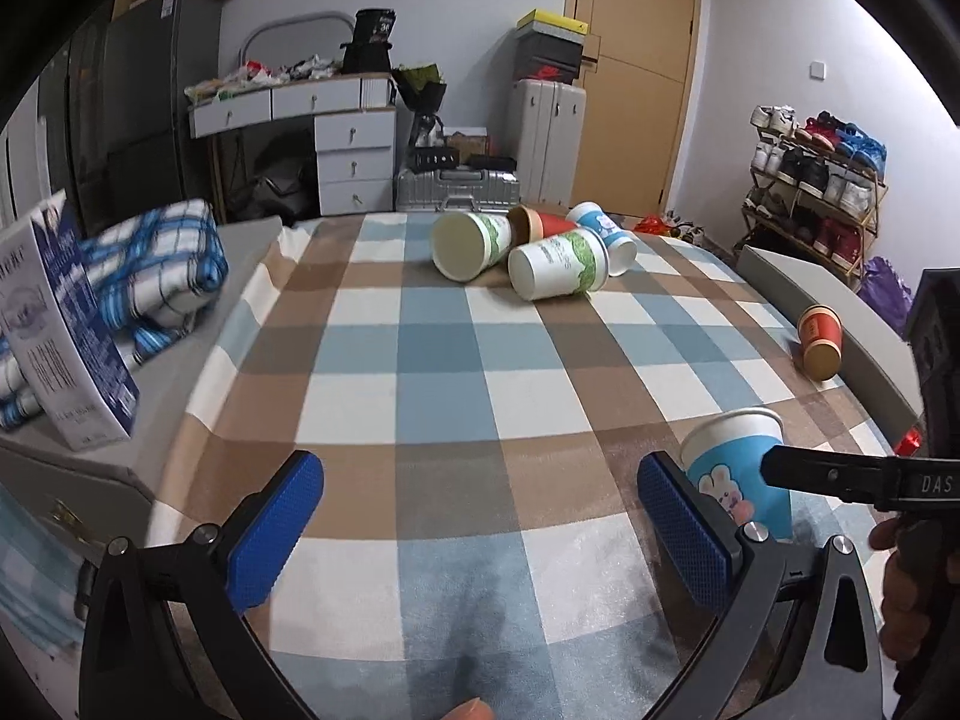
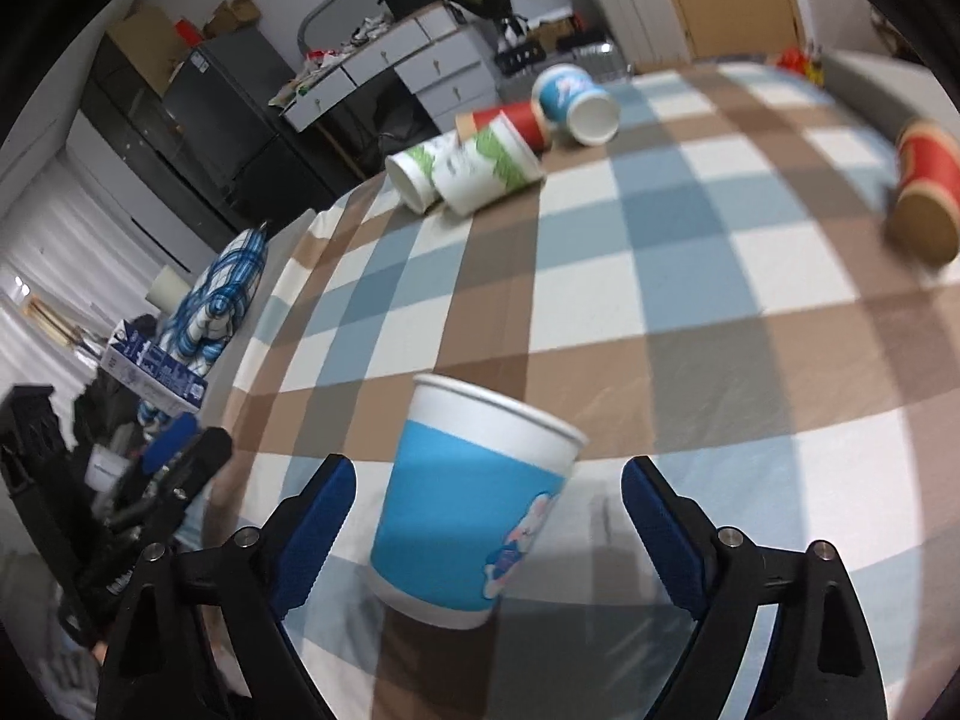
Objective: Flip cup upright
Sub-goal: 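Lift the blue cup with the right gripper and rotate it rim up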
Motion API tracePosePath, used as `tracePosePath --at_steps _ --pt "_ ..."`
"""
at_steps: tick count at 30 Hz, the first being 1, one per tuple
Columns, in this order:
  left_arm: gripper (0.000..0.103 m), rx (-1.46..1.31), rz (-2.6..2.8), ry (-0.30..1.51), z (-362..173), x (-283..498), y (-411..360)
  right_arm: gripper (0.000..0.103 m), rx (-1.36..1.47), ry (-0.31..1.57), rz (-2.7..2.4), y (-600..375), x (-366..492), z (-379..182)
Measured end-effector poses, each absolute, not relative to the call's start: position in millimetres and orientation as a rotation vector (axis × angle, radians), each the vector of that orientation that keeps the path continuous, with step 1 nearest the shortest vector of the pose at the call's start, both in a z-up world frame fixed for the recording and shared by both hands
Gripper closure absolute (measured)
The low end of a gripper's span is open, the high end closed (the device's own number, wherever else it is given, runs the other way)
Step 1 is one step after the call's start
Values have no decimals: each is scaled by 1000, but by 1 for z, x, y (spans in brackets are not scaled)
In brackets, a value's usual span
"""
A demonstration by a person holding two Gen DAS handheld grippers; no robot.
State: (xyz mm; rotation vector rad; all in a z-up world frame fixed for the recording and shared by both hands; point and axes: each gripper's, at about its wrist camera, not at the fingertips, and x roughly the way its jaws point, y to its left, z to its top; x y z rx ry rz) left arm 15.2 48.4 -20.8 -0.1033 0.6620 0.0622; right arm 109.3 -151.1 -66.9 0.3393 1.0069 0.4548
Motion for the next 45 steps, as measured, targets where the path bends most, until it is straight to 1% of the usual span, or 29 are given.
tracePosePath --at_steps 9,11,13,14,18,23,28,30,36,40,45 --pt "1 -70 57 685 -26 13 42 12 487 1103 475 -154 128 -87" --pt "1 -64 60 685 -27 14 40 18 519 1115 485 -155 129 -90" --pt "1 -63 56 685 -27 14 39 33 536 1130 495 -155 131 -92" --pt "1 -63 54 686 -27 13 38 36 552 1138 508 -155 131 -93" --pt "1 -55 56 687 -26 14 34 41 545 1094 516 -160 124 -86" --pt "1 -46 59 709 -31 17 30 42 330 928 440 -155 111 -57" --pt "1 -41 53 722 -34 18 26 42 77 759 307 -136 108 -42" --pt "1 -41 51 723 -34 18 25 42 28 723 284 -132 111 -42" --pt "1 -37 51 721 -33 16 23 42 18 706 279 -130 114 -50" --pt "1 -36 51 719 -34 17 22 42 -9 731 290 -127 112 -58" --pt "1 -28 54 721 -35 17 19 42 -43 718 318 -131 93 -56"
